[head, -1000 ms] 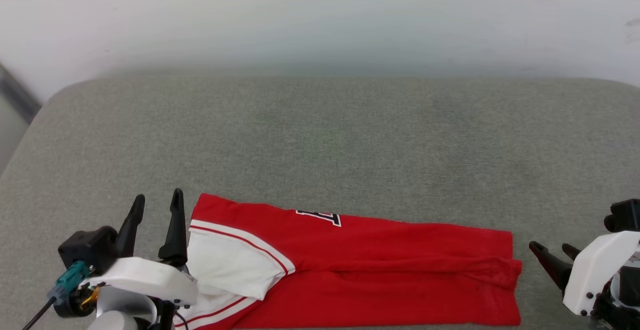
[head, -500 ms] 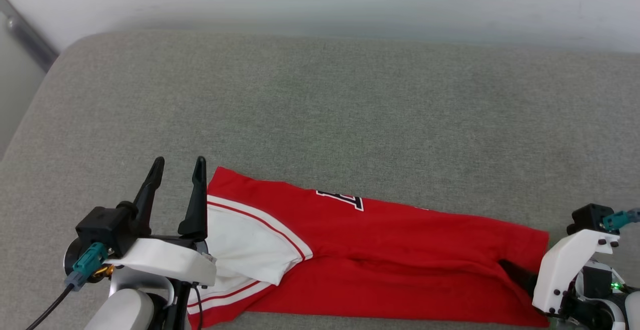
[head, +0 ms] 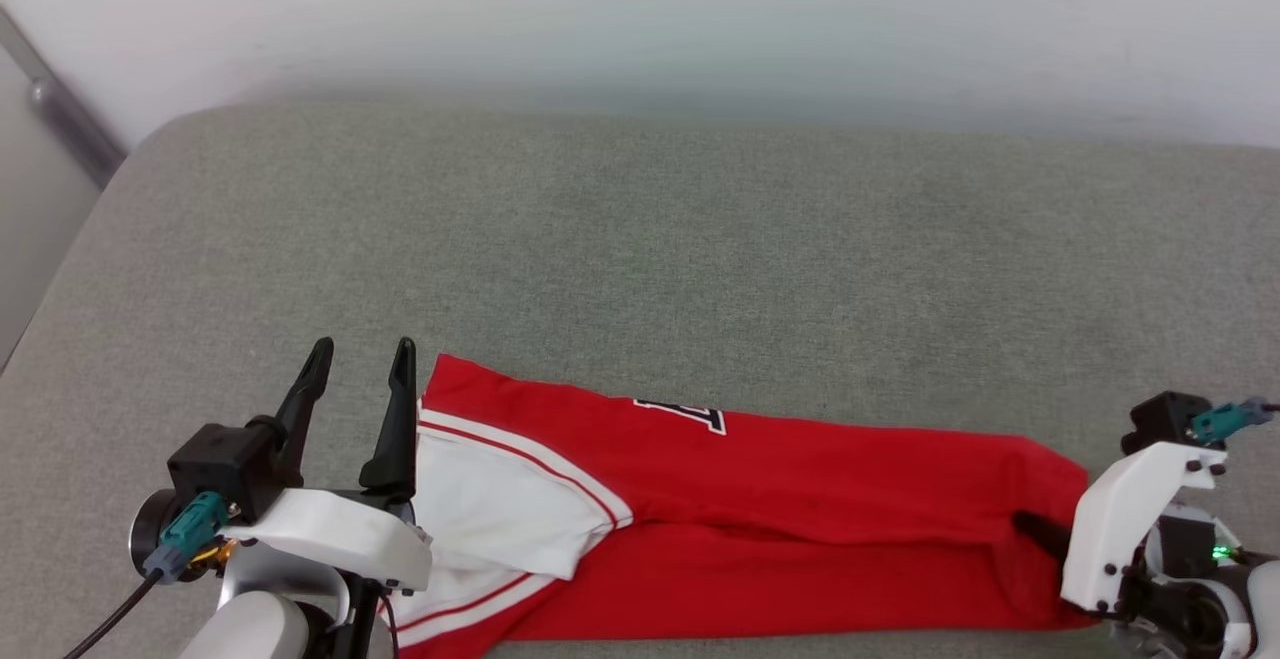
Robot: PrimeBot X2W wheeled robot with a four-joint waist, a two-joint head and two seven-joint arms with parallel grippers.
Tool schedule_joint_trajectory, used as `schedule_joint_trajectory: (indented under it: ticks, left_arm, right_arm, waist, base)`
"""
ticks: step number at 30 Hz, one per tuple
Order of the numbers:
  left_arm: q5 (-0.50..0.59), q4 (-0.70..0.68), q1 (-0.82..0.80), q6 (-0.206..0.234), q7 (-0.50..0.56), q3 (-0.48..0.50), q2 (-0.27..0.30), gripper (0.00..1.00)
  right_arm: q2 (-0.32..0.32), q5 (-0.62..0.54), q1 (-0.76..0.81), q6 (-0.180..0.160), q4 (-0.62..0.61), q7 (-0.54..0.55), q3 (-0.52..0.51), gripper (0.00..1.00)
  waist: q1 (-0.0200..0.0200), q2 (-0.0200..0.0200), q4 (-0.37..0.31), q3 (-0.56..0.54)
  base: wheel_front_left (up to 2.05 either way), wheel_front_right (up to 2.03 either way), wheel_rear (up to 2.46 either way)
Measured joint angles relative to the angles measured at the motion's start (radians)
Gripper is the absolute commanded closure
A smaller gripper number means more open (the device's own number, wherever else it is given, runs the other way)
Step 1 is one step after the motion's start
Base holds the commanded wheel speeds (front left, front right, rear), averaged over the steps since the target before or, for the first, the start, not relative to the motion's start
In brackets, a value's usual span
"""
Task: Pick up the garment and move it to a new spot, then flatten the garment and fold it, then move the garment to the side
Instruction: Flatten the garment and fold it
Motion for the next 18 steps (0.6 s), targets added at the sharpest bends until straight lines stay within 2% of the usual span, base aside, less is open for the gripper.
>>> schedule_joint_trajectory:
  ticks: [5, 12, 15, 18]
  left_arm:
    - [0.005, -0.001, 0.018, 0.012, 0.007, -0.004, 0.008, 0.0]
    - [0.003, -0.012, 0.035, 0.021, 0.006, -0.004, 0.008, 0.0]
    - [0.002, -0.015, 0.036, 0.022, 0.003, -0.003, 0.007, 0.0]
    - [0.002, -0.016, 0.037, 0.022, -0.001, -0.003, 0.007, 0.0]
  right_arm:
    - [-0.025, -0.011, -0.009, 0.0, -0.011, 0.018, -0.05, 1.0]
    - [-0.032, -0.077, 0.018, 0.0, -0.042, 0.089, -0.27, 1.0]
    - [-0.007, -0.111, 0.021, 0.0, -0.071, 0.136, -0.377, 1.0]
    - [0.049, -0.129, 0.019, 0.0, -0.099, 0.194, -0.454, 1.0]
  waist:
    - [0.0, 0.0, -0.023, -0.02]
    - [0.0, 0.0, -0.057, -0.031]
    - [0.0, 0.0, -0.067, -0.03]
    - [0.0, 0.0, -0.073, -0.029]
  base:
    - [0.0, 0.0, 0.0]
    - [0.0, 0.0, 0.0]
    - [0.0, 0.0, 0.0]
    - [0.0, 0.0, 0.0]
